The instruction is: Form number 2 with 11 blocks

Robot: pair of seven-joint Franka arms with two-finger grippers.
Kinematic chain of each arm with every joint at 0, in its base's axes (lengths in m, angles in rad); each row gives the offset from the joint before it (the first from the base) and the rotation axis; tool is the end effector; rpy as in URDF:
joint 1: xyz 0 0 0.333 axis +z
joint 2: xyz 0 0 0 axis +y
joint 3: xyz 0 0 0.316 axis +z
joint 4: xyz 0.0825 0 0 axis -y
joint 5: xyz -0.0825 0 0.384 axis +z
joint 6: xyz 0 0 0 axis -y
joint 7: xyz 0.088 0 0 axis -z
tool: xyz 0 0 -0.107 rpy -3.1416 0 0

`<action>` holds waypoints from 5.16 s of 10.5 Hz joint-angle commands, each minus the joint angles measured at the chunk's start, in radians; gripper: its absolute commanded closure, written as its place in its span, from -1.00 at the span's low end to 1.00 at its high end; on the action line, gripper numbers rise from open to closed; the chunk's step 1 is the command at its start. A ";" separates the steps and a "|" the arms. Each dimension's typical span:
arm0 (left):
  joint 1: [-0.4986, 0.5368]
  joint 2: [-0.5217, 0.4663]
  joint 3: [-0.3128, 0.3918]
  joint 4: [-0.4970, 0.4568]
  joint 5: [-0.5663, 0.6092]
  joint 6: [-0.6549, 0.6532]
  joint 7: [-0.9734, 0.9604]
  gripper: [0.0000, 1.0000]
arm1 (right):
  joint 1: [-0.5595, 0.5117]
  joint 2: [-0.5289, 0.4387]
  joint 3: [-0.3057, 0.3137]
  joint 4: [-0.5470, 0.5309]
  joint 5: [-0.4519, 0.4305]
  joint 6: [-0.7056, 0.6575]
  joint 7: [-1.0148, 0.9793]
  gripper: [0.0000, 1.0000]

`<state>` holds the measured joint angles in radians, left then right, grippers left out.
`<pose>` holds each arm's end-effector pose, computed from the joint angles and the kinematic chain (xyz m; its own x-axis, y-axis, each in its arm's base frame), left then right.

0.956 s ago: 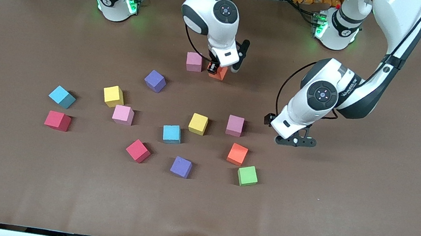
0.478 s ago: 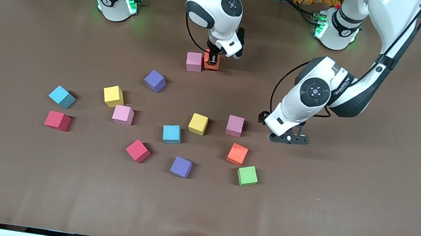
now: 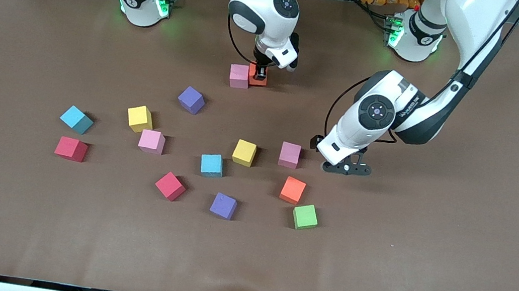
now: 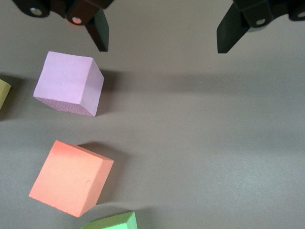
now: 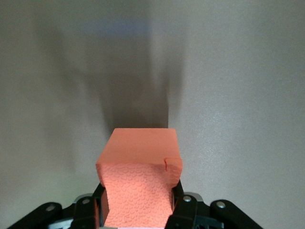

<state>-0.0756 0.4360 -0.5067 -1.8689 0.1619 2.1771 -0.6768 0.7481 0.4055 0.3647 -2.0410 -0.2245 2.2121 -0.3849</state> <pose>0.5352 -0.3225 0.3017 0.9946 0.0287 -0.0998 0.0311 -0.9993 0.0225 0.2623 0.5101 0.2385 -0.0721 0.9798 -0.1863 0.9959 0.0606 -0.0668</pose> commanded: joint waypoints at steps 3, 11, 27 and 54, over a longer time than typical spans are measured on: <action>-0.009 0.004 0.000 0.004 0.015 0.009 -0.029 -1.00 | -0.019 0.013 0.014 -0.016 -0.044 0.035 -0.003 1.00; -0.023 0.007 0.002 0.004 0.027 0.009 -0.029 -1.00 | -0.027 0.041 0.014 -0.025 -0.087 0.060 0.000 1.00; -0.156 0.251 0.005 0.157 0.263 0.207 -0.124 -1.00 | -0.033 0.017 0.019 -0.024 -0.087 0.045 0.073 -1.00; -0.170 0.233 -0.214 0.065 0.315 -0.051 -1.447 0.95 | -0.401 -0.211 -0.113 -0.390 0.178 0.331 0.072 -1.00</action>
<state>-0.2688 0.7262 -0.7073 -1.7333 0.4895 2.1432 -2.0147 0.3489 0.2259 0.2431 -2.3969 -0.0690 2.5277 -0.3151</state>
